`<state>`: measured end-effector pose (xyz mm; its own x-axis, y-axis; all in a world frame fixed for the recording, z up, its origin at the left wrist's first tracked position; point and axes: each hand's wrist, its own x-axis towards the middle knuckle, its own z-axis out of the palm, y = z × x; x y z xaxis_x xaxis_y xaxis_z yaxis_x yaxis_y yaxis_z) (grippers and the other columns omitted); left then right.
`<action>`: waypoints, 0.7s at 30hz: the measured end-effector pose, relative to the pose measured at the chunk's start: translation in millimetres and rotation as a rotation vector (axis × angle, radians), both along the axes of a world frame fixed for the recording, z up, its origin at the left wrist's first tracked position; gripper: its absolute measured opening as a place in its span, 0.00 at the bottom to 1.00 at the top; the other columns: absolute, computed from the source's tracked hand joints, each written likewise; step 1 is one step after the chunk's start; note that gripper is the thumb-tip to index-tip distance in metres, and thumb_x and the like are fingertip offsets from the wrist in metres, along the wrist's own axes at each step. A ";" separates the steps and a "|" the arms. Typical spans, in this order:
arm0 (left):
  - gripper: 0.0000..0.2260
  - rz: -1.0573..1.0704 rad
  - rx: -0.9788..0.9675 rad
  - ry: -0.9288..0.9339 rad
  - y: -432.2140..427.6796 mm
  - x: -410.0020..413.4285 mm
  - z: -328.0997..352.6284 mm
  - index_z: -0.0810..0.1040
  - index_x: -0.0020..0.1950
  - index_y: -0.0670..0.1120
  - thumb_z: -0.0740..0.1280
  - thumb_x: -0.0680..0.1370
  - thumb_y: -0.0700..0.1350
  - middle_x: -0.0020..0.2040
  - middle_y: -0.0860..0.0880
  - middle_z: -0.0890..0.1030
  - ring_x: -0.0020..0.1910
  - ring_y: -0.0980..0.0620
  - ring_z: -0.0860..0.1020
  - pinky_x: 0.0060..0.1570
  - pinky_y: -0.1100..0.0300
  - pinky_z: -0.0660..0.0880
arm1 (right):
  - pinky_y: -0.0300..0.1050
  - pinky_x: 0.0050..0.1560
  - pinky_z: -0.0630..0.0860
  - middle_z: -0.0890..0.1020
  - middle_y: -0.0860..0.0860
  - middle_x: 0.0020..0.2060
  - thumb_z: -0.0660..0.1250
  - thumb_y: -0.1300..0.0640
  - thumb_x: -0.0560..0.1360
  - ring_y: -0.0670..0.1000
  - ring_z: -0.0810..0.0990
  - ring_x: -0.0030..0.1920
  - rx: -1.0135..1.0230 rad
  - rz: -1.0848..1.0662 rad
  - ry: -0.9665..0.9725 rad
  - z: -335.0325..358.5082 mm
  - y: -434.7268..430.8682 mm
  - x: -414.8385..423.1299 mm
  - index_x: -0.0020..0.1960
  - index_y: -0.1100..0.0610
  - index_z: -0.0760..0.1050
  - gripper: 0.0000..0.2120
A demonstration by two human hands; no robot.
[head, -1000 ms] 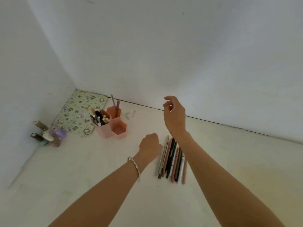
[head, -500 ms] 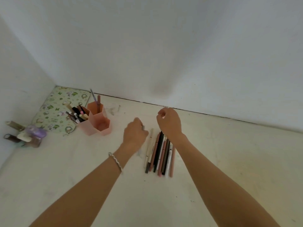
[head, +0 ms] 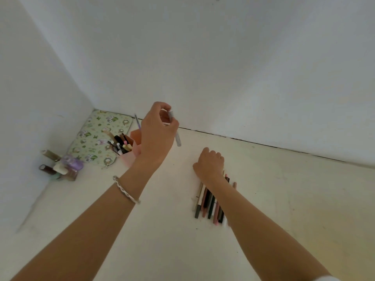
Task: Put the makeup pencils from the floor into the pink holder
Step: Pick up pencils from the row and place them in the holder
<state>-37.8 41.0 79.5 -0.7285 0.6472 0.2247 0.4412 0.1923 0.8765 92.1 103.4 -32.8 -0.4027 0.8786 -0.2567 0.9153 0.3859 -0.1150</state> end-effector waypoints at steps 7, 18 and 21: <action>0.09 -0.043 0.025 -0.037 -1.1 5.2 7.6 0.76 0.53 0.47 0.68 0.74 0.38 0.42 0.54 0.80 0.43 0.59 0.80 0.47 0.64 0.77 | 0.45 0.48 0.66 0.80 0.52 0.46 0.60 0.62 0.75 0.54 0.74 0.49 -0.007 -0.016 -0.096 -1.1 -6.2 -4.1 0.55 0.57 0.67 0.10; 0.11 -0.075 0.009 -0.030 -2.3 6.0 -6.8 0.74 0.50 0.52 0.69 0.73 0.38 0.40 0.58 0.79 0.42 0.61 0.80 0.46 0.68 0.76 | 0.47 0.48 0.72 0.74 0.56 0.48 0.58 0.67 0.75 0.55 0.74 0.44 -0.114 -0.032 0.079 -1.1 -11.0 -2.0 0.53 0.59 0.68 0.08; 0.11 -0.079 -0.001 -0.023 -3.2 9.3 -10.5 0.74 0.50 0.52 0.68 0.73 0.38 0.40 0.59 0.79 0.41 0.63 0.79 0.43 0.75 0.73 | 0.49 0.48 0.74 0.73 0.57 0.51 0.57 0.70 0.75 0.57 0.76 0.45 -0.110 -0.001 0.171 -2.0 -12.4 -1.8 0.55 0.63 0.71 0.11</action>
